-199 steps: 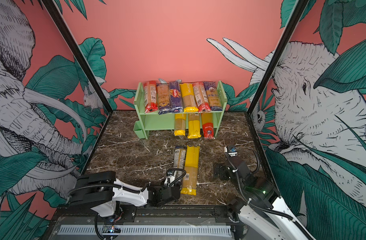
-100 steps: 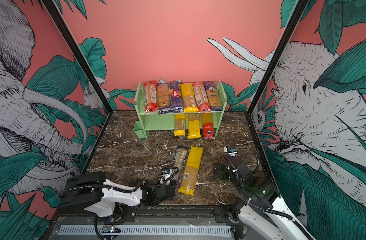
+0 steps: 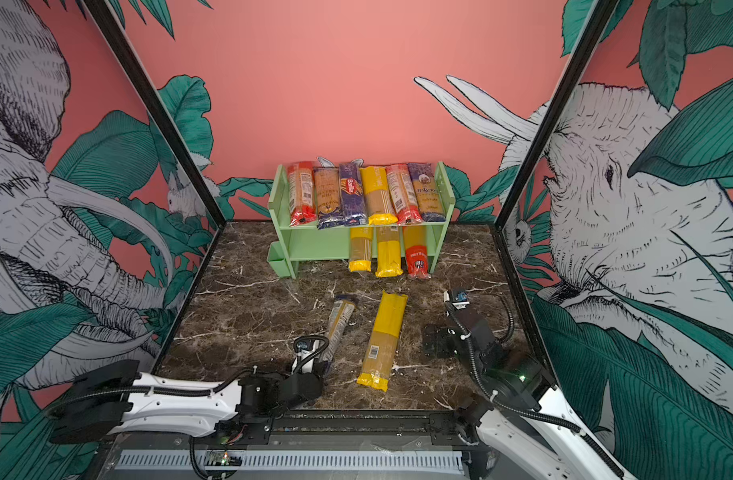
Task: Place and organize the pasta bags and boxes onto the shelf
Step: 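Close the left gripper on the white-blue pack and lift it upright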
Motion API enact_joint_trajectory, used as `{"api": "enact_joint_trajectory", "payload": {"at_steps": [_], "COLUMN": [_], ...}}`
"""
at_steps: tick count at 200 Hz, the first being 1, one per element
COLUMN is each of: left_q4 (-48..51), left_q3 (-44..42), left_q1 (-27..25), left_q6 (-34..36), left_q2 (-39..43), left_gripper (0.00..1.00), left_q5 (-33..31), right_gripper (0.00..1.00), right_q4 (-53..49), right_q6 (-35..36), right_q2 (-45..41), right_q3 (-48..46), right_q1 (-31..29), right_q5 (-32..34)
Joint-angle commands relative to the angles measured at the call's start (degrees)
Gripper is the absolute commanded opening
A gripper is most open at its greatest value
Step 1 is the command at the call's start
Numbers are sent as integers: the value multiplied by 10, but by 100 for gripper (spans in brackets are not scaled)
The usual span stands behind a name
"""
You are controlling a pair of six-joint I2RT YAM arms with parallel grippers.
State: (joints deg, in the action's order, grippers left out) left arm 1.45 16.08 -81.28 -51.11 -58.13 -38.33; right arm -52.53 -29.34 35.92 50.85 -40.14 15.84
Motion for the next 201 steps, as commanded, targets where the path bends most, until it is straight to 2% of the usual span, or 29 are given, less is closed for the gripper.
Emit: {"api": "enact_joint_trajectory", "payload": {"at_steps": [1, 52, 96, 159, 201], "left_q4": [20, 151, 217, 245, 234], "left_q3": [-3, -10, 1, 28, 54], "left_q1": [0, 0, 0, 0, 1], "left_q6": [14, 25, 55, 84, 145], "left_q2": [82, 250, 348, 367, 359], "left_gripper": [0, 0, 0, 0, 0], "left_q5": [-87, -107, -130, -140, -154], "right_gripper": [99, 99, 99, 99, 99], "right_q4": [24, 44, 47, 53, 48], "right_q6": [2, 5, 6, 5, 8], "right_q2": [10, 30, 36, 43, 46], "right_q3": [8, 10, 17, 19, 25], "right_q1": [-3, -3, -4, -3, -4], "right_q5": [-2, -10, -12, -15, -12]}}
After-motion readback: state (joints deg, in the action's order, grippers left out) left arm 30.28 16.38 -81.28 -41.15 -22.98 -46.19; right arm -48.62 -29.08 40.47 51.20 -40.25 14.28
